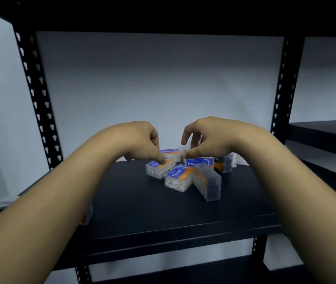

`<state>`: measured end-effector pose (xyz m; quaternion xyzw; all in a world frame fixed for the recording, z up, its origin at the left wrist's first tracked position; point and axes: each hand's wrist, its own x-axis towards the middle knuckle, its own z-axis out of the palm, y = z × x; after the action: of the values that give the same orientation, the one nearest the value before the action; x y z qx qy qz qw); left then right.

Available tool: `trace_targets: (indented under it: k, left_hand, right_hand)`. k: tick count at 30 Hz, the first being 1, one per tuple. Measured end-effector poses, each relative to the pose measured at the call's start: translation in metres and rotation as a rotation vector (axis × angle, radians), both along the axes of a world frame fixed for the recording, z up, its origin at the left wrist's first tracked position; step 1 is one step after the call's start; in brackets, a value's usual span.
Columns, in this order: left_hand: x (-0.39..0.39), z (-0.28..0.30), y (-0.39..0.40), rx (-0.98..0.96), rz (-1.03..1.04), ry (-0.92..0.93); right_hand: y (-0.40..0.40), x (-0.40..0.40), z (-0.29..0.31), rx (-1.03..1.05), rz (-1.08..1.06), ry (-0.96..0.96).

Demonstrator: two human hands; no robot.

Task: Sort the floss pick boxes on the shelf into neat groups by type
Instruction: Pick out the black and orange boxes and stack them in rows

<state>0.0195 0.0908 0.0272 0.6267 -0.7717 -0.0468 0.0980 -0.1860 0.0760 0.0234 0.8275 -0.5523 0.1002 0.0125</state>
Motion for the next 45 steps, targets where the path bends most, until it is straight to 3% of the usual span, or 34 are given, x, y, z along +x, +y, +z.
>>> trace_targets:
  k: [10,22,30,36,40,45]
  left_hand:
    - [-0.072,-0.002,-0.047,0.004,0.119,-0.081]
    - [-0.135,0.003,-0.089,-0.026,0.217,-0.022]
    - [-0.157,-0.032,-0.116,-0.195,0.158,0.176]
    - [-0.151,-0.055,-0.124,-0.206,0.085,0.197]
    - [-0.150,-0.062,-0.129,-0.150,0.043,0.259]
    - [-0.146,-0.056,-0.127,-0.269,-0.012,0.226]
  right_hand:
    - [-0.050,-0.077,0.000,-0.015,0.001,0.004]
    - [-0.112,-0.135,0.007,-0.015,0.037,0.005]
    - [-0.138,-0.166,-0.013,0.004,0.011,-0.085]
    - [-0.146,-0.197,-0.017,-0.013,-0.068,-0.268]
    - [-0.158,-0.207,-0.028,0.021,-0.135,-0.288]
    - [-0.164,-0.200,-0.038,-0.036,-0.097,-0.269]
